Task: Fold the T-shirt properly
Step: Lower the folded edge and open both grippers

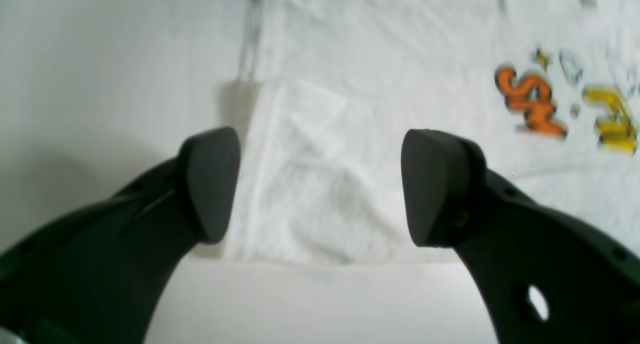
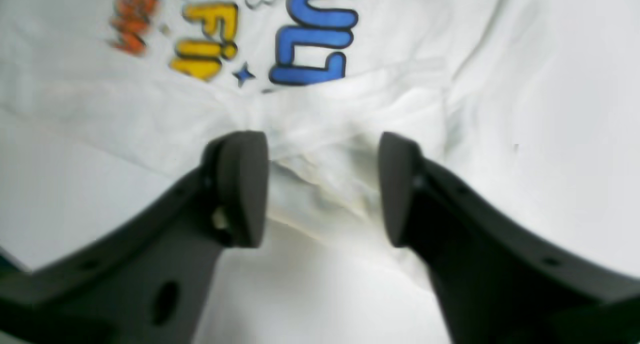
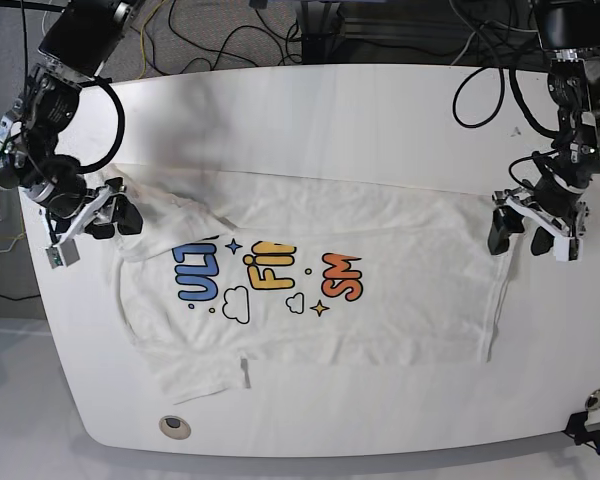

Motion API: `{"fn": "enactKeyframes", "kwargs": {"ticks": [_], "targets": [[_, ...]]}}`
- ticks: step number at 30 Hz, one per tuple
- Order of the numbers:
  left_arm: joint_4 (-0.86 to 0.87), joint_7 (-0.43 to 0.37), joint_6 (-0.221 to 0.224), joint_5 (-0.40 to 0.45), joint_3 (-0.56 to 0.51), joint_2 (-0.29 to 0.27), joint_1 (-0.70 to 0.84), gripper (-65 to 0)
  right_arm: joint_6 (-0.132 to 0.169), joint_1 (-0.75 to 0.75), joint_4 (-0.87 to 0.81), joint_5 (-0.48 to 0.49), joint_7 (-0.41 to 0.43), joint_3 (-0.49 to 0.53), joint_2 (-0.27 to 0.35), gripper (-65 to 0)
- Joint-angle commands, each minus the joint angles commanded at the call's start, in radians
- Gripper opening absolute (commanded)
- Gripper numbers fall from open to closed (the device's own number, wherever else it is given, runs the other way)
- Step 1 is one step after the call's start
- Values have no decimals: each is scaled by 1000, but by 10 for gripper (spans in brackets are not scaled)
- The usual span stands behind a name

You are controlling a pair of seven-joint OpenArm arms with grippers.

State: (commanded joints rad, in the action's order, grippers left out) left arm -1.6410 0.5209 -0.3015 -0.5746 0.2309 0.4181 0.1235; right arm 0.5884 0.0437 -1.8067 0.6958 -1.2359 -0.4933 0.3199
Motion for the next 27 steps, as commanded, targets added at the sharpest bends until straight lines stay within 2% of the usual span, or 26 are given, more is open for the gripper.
{"fn": "enactKeyframes", "kwargs": {"ticks": [4,6,8,11,16,19,24,27], "targets": [[-14,-2,0,74,-18,0,8,-173,5,-12,-31,-255,28,77,-2,-293],[-14,-2,0,84,-17,-2,8,-171,3,-37,-31,-358,89,86,-3,-289],[-14,-2,0,83,-17,-2,8,-171,0,-57,-28,-436,152,86,-3,-289],[-14,-2,0,83,-17,-2,9,-171,5,-63,-26,-520,160,83,-3,-288],[-12,-2,0,84,-17,-2,11,-171,6,-86,-23,-539,187,48,-3,-288],[-14,-2,0,84,-15,-2,29,-171,8,-86,35,-534,198,15,-3,-288],[-14,-2,0,84,-14,0,48,-171,8,-127,91,-532,296,-3,-3,-288],[-14,-2,0,84,-12,0,52,-171,17,-132,92,-532,302,-5,-29,-288]]}}
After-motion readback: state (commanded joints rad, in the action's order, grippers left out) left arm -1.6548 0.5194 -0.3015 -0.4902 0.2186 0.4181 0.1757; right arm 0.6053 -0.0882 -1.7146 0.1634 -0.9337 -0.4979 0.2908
